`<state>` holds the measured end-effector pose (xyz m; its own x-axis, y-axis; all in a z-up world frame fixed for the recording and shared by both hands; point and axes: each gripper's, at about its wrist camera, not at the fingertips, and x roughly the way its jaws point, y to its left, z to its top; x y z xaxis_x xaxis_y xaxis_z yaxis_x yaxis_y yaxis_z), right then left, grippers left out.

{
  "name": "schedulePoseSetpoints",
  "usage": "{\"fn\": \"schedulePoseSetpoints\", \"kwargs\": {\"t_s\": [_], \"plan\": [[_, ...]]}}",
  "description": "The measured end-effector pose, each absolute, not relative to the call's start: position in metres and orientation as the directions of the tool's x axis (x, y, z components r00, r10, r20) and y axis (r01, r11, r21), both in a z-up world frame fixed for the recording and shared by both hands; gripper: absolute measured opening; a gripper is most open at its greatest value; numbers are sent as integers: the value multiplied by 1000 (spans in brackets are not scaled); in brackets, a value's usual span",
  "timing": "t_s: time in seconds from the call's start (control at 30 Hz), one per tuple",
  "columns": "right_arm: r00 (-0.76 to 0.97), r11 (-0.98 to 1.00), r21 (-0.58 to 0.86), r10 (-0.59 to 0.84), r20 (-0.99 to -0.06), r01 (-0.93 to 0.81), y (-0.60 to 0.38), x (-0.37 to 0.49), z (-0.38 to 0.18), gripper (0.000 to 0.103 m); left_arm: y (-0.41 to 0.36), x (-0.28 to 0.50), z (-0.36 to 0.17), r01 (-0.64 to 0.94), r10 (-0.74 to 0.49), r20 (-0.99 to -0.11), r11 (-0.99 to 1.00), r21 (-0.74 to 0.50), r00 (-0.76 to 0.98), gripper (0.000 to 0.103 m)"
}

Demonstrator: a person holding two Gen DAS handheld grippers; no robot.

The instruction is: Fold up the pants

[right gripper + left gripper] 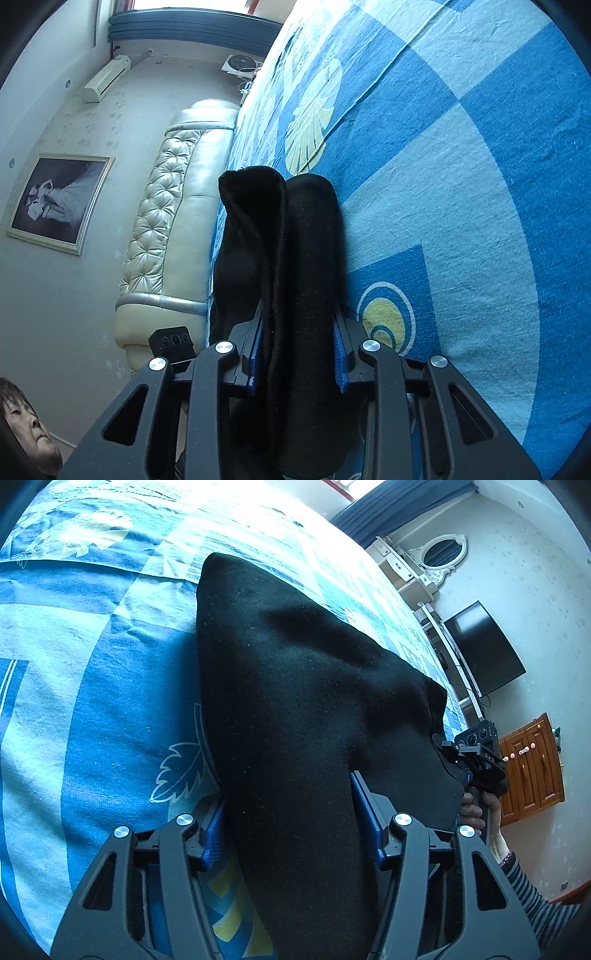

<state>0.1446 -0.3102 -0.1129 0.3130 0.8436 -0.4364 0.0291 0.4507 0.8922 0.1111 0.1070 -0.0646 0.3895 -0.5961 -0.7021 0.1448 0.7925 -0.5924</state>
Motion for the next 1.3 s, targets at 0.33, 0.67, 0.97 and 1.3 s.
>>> {"fn": "schedulePoseSetpoints", "kwargs": {"t_s": [0.33, 0.67, 0.97, 1.3], "plan": [[322, 444, 896, 845, -428, 27, -313, 143, -116, 30, 108, 110, -64, 148, -596, -700, 793, -591, 393, 57], [336, 428, 903, 847, -411, 26, -318, 142, -117, 32, 110, 110, -63, 155, -611, -680, 779, -608, 404, 62], [351, 400, 917, 858, -375, 1, -328, 139, -102, 62, 142, 118, -66, 112, -699, -566, 667, -737, 438, 80], [388, 453, 891, 826, -408, -28, -329, 180, -96, 70, 140, 176, -71, 151, -679, -594, 703, -695, 431, 85]]}}
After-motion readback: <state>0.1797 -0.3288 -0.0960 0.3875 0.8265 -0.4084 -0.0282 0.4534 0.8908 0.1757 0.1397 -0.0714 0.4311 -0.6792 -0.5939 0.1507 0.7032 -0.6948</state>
